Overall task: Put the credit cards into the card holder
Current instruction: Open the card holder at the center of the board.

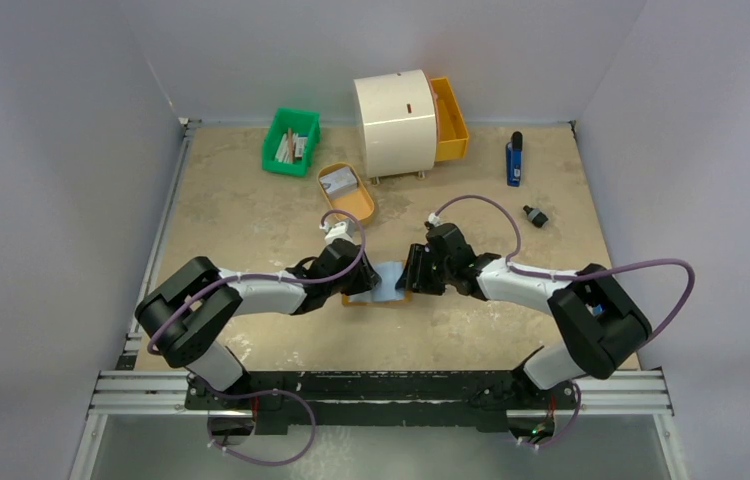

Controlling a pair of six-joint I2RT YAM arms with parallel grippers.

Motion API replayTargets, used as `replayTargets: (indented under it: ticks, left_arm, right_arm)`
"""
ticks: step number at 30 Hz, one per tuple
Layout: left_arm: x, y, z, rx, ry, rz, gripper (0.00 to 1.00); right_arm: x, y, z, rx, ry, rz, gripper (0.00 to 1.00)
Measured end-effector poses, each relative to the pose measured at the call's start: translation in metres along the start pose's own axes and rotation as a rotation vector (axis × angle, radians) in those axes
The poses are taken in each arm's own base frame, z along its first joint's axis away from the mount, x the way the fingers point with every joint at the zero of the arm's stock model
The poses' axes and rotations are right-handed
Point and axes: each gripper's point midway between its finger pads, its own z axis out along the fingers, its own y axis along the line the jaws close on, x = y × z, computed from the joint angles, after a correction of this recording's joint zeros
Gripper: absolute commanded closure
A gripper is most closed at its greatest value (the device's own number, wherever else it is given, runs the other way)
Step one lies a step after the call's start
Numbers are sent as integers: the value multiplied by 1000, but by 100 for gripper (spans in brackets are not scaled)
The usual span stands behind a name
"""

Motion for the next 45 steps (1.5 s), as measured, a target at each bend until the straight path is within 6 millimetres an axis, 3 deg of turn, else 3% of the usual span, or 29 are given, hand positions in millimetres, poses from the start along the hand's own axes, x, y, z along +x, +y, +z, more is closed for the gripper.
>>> replayTargets:
  ticks: [6,11,15,22,26,37,42,45]
  left_arm:
    - [2,6,2,-22,2,1,96]
    - [2,9,2,-36,-2,1,100]
    - [1,10,3,-41,-7,1,100]
    - [0,10,3,-44,-12,1,100]
    - [0,10,3,-45,-12,1,100]
    - [0,10,3,-45,-12,1,100]
    - [0,10,3,-45,-12,1,100]
    - [0,10,3,-45,-12,1,100]
  right_arm:
    - [2,1,1,-7,10,-1,51]
    - [2,0,-1,-2,10,-5,51]
    - [-3,6,-13,-16,-15,-17,53]
    - [-17,36,-41,-119,-93,-67,78]
    - [-18,44,-33,-137,-69,-73,82]
    - [-29,59,-17,-160,-52,-80,79]
    - [-17,44,10,-102,14,-62,80]
    - [-8,31,22,-63,53,-44,74]
